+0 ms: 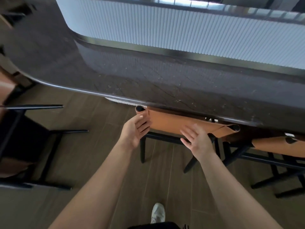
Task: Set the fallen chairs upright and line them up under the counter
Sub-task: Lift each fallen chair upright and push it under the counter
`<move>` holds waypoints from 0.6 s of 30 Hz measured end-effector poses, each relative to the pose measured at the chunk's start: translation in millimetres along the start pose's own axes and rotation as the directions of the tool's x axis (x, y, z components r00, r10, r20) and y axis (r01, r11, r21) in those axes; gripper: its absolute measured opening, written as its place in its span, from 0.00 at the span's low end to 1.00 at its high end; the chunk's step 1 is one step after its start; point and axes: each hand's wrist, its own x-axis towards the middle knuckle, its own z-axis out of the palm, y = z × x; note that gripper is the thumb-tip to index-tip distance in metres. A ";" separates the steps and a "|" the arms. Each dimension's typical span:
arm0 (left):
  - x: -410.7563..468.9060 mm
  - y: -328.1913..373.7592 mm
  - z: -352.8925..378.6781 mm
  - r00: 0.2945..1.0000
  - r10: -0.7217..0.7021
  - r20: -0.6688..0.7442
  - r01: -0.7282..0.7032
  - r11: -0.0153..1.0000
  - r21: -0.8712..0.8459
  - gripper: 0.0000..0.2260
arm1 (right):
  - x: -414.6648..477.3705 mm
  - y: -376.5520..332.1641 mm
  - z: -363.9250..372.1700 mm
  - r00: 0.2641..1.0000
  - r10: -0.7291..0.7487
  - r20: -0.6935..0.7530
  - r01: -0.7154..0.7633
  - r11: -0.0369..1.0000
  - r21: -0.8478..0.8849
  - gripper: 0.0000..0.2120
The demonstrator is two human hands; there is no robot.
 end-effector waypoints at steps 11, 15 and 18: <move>-126.5 29.1 -139.3 0.960 0.262 -0.096 -0.259 0.965 0.045 0.12 | -120.6 76.7 121.1 0.957 -0.107 0.270 0.169 0.962 -0.216 0.13; -178.4 42.6 -201.7 0.929 0.317 -0.190 -0.321 0.947 0.009 0.12 | -161.7 120.0 172.6 0.939 -0.059 0.338 0.160 0.946 -0.280 0.12; -210.9 55.8 -244.1 0.891 0.364 -0.271 -0.379 0.925 -0.001 0.11 | -181.2 148.4 208.5 0.910 -0.015 0.414 0.148 0.945 -0.291 0.11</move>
